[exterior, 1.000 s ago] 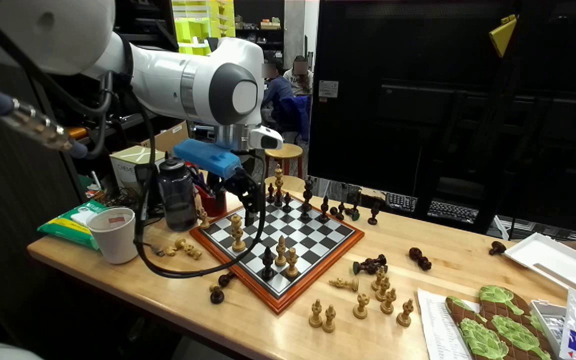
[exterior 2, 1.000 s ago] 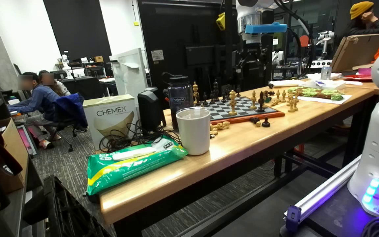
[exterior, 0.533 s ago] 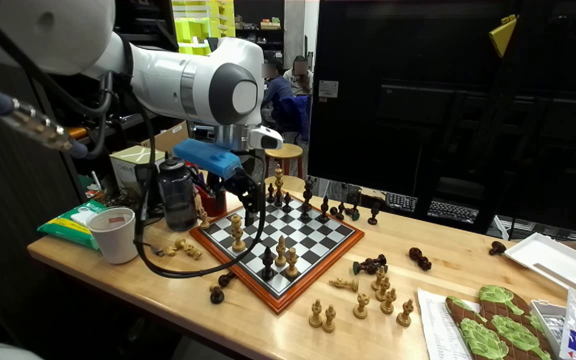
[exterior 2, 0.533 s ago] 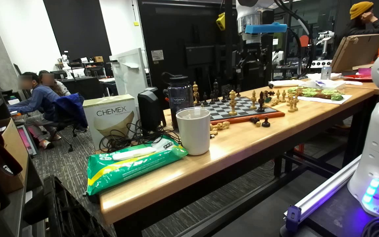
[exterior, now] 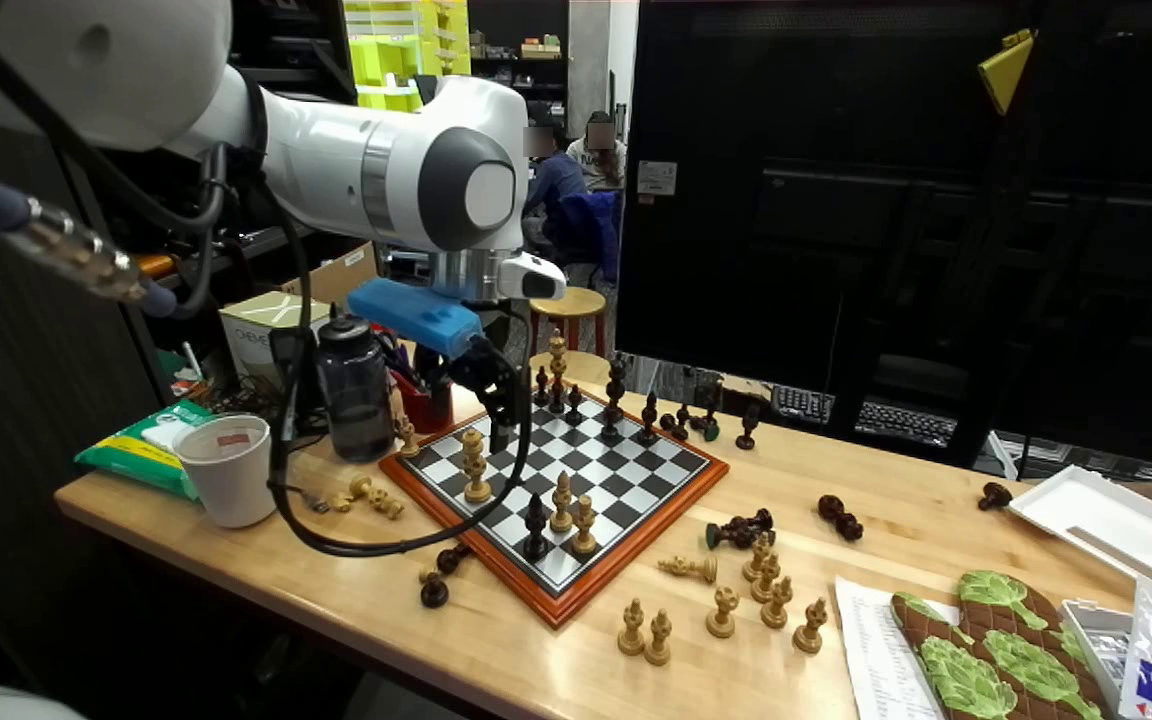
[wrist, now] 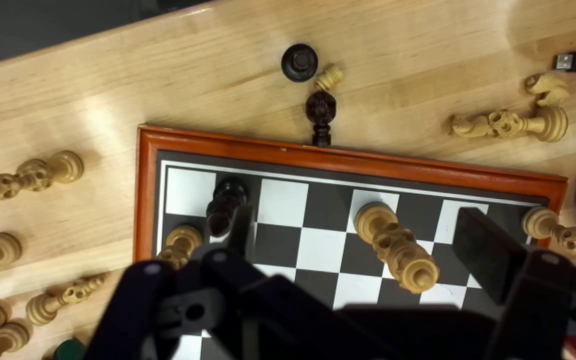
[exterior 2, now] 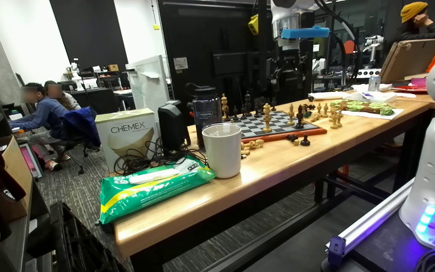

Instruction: Move one chess piece to the lower part of the chess board

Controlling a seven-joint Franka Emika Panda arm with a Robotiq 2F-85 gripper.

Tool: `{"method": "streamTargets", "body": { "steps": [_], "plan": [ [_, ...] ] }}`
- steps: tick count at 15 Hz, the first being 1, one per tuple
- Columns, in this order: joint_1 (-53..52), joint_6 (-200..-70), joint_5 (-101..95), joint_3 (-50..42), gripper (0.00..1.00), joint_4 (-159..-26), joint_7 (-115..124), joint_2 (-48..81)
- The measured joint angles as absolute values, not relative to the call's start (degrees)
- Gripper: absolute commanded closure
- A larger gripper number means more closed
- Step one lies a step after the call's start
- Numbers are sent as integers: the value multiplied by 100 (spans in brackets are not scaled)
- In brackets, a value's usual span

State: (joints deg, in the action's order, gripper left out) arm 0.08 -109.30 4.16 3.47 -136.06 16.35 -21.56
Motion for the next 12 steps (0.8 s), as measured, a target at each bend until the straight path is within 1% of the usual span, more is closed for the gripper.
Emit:
{"method": "streamTargets", "body": {
  "steps": [8, 12],
  "plan": [
    [75, -11682, 241, 347, 0, -13837, 1874, -2142],
    [120, -11817, -93, 361, 0, -13884, 2007, -2131]
  ]
}}
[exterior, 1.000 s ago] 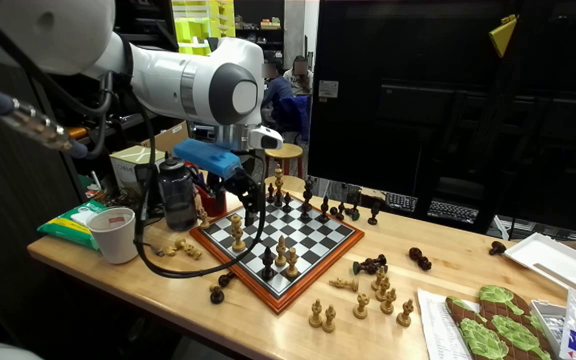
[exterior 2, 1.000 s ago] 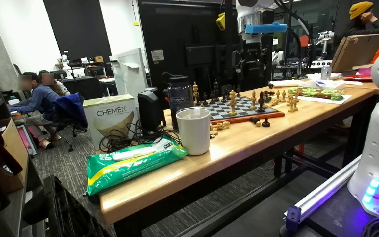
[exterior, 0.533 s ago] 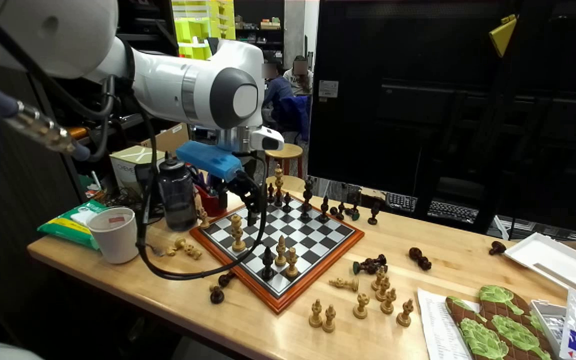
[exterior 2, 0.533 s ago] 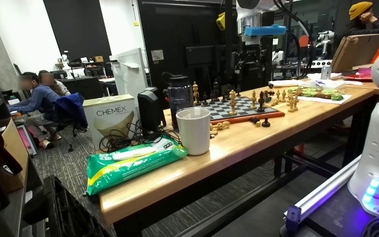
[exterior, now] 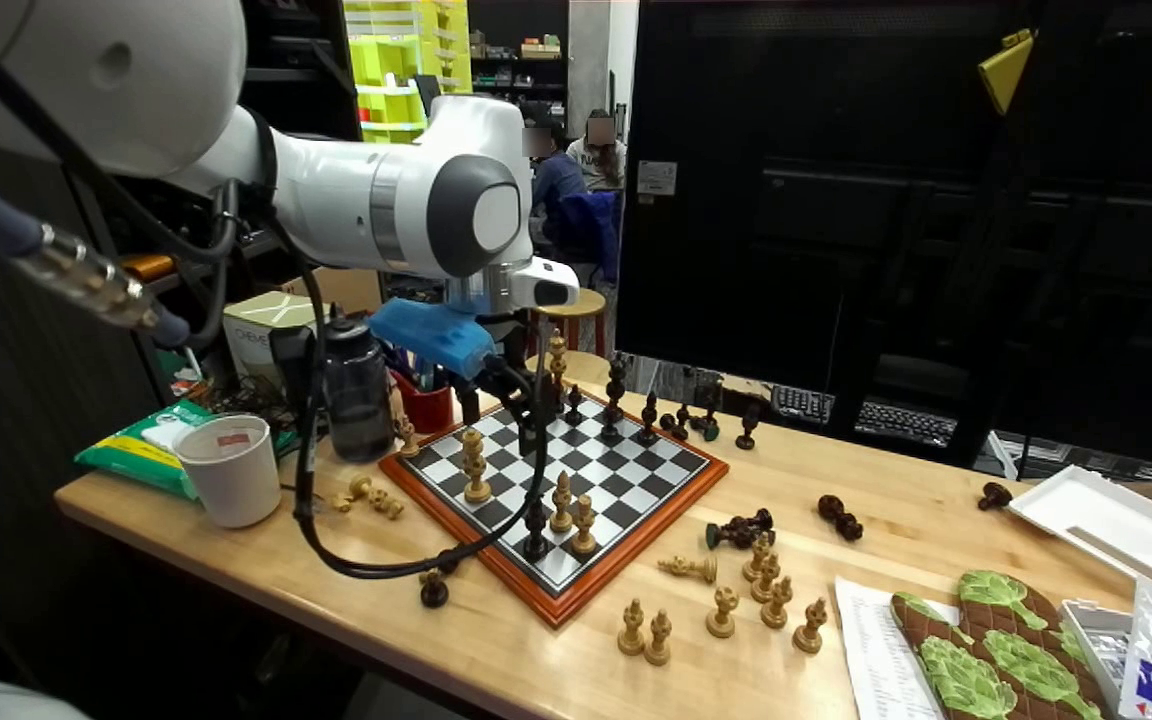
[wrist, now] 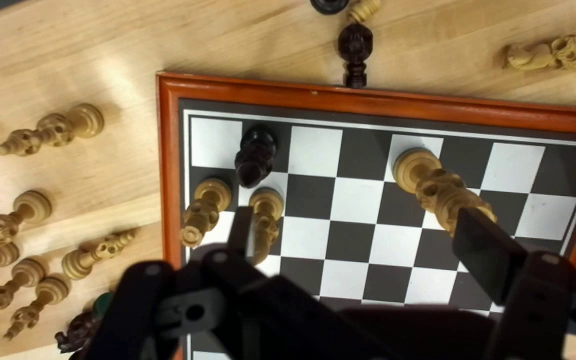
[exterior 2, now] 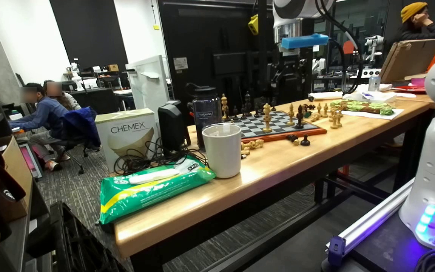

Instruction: Move one chess piece to the lower part of the chess board

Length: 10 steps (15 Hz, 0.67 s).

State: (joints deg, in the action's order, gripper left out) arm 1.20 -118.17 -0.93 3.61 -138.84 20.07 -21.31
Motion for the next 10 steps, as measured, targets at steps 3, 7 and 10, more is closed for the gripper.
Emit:
{"method": "streamTargets", "body": {
  "steps": [3, 7, 10],
  "plan": [
    [119, -11890, -278, 413, 0, -13827, 2029, -2062],
    [81, -11952, -191, 460, 0, -13550, 1976, -1777],
    [59, -11951, -45, 451, 0, -13404, 1903, -1629]
  ]
}}
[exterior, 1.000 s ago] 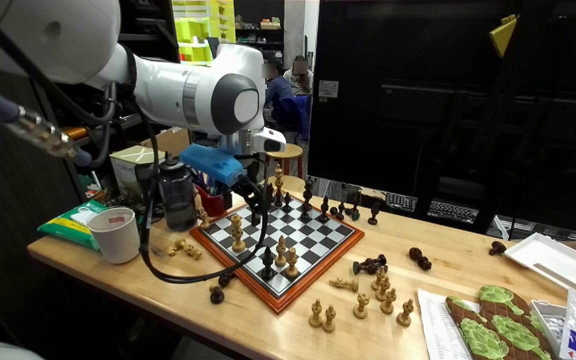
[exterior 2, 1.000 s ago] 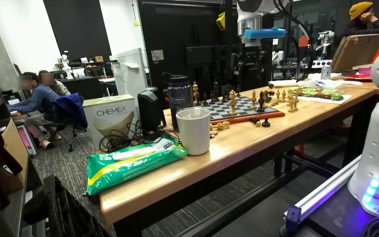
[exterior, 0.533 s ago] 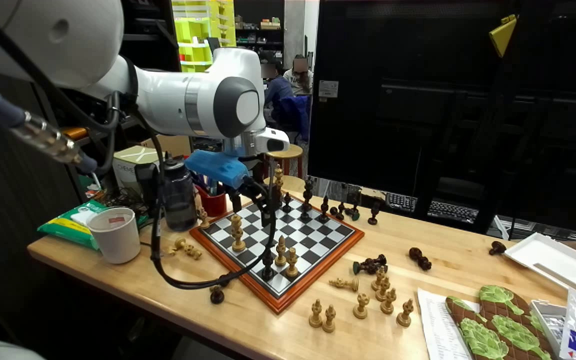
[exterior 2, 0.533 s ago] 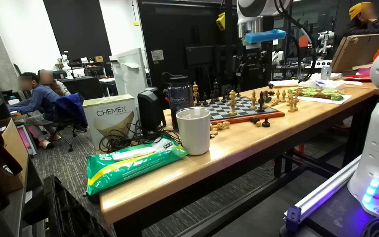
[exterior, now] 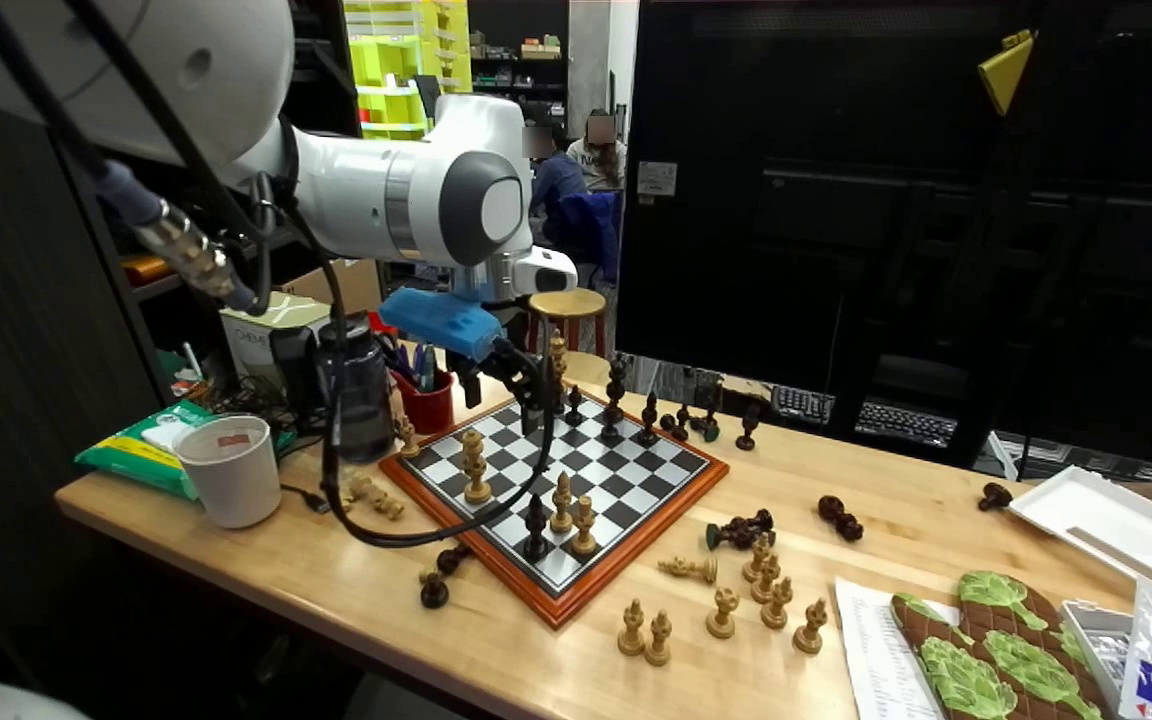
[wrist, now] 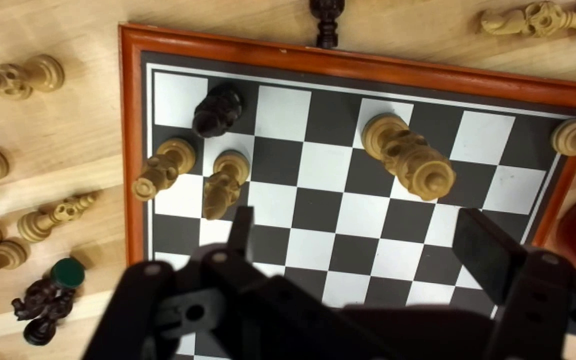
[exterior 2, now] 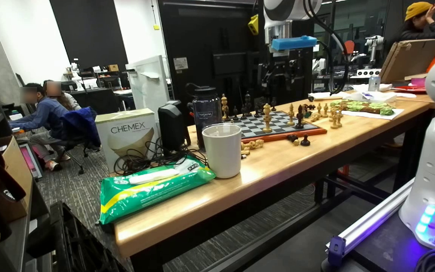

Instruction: Move one chess piece to the lower part of the chess board

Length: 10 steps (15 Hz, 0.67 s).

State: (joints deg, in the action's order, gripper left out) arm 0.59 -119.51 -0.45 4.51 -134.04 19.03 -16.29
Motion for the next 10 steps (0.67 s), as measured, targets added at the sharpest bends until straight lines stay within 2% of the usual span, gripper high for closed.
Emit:
{"method": "streamTargets", "body": {
  "steps": [10],
  "plan": [
    [60, -11948, -166, 463, 0, -13242, 1881, -1443]
  ]
}}
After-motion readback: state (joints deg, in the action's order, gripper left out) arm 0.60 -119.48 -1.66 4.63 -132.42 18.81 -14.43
